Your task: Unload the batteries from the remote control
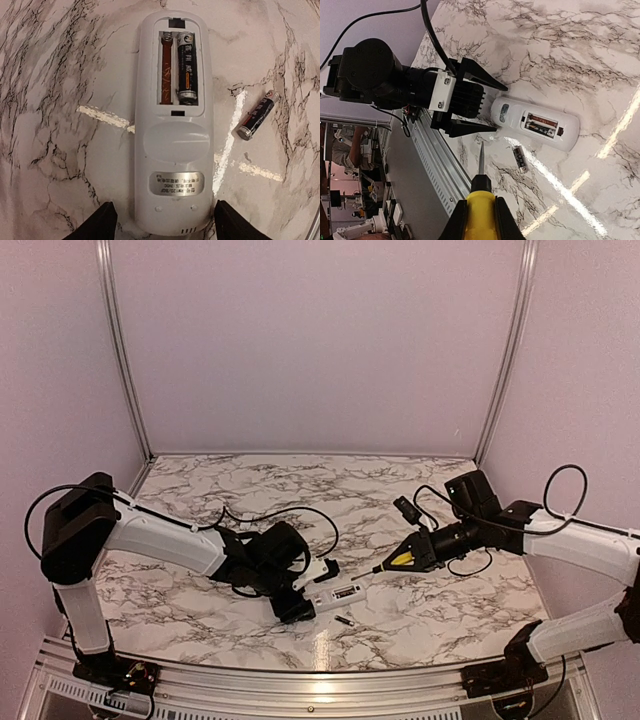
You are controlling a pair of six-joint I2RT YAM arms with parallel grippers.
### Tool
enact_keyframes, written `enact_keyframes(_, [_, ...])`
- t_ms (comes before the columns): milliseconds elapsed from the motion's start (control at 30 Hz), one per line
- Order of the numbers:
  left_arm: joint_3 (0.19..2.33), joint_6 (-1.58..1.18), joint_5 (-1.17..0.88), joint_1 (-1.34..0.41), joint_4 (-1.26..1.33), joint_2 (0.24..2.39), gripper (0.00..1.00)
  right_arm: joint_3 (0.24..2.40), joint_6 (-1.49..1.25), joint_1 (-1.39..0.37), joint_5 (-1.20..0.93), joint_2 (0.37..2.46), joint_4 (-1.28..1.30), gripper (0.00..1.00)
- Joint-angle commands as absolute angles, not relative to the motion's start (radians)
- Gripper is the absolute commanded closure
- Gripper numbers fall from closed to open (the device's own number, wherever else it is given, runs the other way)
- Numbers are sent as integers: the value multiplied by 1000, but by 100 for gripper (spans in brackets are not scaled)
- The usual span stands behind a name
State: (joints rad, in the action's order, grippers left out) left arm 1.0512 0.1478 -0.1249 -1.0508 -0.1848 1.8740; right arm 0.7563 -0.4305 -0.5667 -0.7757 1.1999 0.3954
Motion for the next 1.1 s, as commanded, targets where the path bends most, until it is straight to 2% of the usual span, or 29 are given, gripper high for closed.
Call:
enact_keyframes(0, [1109, 218, -209, -1004, -335, 1918, 30, 755, -450, -564, -753, 1164, 428, 100])
enact_keyframes(233, [1189, 286, -254, -977, -411, 1992, 34, 749, -458, -565, -748, 1132, 456, 100])
enact_keyframes(567, [1249, 374, -257, -978, -464, 2029, 34, 752, -468, -566, -752, 1125, 458, 100])
enact_keyframes(1067, [1233, 282, -284, -1055, -517, 2004, 39, 745, -478, -565, -757, 1139, 428, 100])
